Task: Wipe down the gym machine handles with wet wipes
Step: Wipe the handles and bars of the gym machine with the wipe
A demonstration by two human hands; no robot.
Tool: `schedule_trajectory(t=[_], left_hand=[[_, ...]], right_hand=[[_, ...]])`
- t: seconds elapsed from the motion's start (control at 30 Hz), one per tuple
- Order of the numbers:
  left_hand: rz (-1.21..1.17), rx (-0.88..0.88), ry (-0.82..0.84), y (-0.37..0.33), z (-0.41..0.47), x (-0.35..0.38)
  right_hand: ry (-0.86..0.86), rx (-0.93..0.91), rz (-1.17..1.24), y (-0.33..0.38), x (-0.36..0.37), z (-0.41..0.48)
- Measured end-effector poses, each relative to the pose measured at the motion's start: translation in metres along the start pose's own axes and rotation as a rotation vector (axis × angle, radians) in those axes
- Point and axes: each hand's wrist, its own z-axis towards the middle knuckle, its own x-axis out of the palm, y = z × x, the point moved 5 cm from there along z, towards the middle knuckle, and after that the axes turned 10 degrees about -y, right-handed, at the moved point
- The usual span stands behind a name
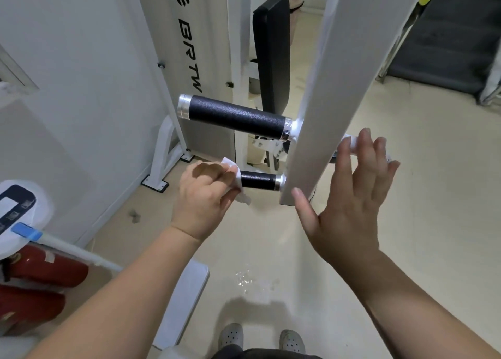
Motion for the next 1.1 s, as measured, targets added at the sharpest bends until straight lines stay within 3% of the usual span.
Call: schedule_trajectory(t=[0.27,0.5,0.77,1.0,1.1], left_hand=[[0.061,0.125,0.086,-0.048,0.019,0.037],[0.194,0.196,0.021,0.01,0.006,0.008],[0.225,0.093,0.256,-0.049,0.008,0.039],[0.336,-0.094,0.402,-0.01,-0.007,0.014],[0.257,-0.074,0.434,-0.037,0.002,0.026]], right_hand=[[-0.082,-0.065,-0.068,0.003,0.013,0.013],[-0.104,-0.086,-0.086,0.002,0.016,0.011],[-0.093,-0.1,-0.151,0.003,0.015,0.014],[-0.099,-0.125,-0.15,-0.002,0.015,0.011],[-0.098,-0.099,-0.144,0.002,0.013,0.011]])
